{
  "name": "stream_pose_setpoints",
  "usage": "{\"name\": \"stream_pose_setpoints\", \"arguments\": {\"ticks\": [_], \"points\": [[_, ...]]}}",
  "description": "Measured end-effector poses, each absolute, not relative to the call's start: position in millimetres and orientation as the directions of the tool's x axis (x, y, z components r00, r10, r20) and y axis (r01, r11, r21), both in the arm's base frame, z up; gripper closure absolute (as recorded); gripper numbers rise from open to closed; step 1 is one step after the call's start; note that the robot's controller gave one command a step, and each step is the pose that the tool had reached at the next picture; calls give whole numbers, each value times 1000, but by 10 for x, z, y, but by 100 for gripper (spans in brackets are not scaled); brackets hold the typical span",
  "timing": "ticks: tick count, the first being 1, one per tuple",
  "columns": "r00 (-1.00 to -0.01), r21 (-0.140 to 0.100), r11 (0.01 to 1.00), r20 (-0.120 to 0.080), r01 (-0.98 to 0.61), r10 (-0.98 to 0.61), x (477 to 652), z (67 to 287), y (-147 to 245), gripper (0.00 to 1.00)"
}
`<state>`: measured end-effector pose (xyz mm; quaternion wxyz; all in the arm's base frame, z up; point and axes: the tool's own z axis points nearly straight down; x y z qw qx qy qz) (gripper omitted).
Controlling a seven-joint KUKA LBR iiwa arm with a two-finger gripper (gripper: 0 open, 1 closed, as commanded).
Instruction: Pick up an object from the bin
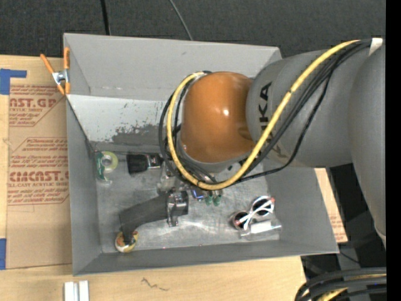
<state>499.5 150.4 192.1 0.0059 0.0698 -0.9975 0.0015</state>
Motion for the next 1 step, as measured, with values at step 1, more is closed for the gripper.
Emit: {"name": "stream_pose_setpoints", "arguments": {"ticks": [1], "points": [[-990,-2,990,6,-140,-140,5446,2422,1715,100]]}}
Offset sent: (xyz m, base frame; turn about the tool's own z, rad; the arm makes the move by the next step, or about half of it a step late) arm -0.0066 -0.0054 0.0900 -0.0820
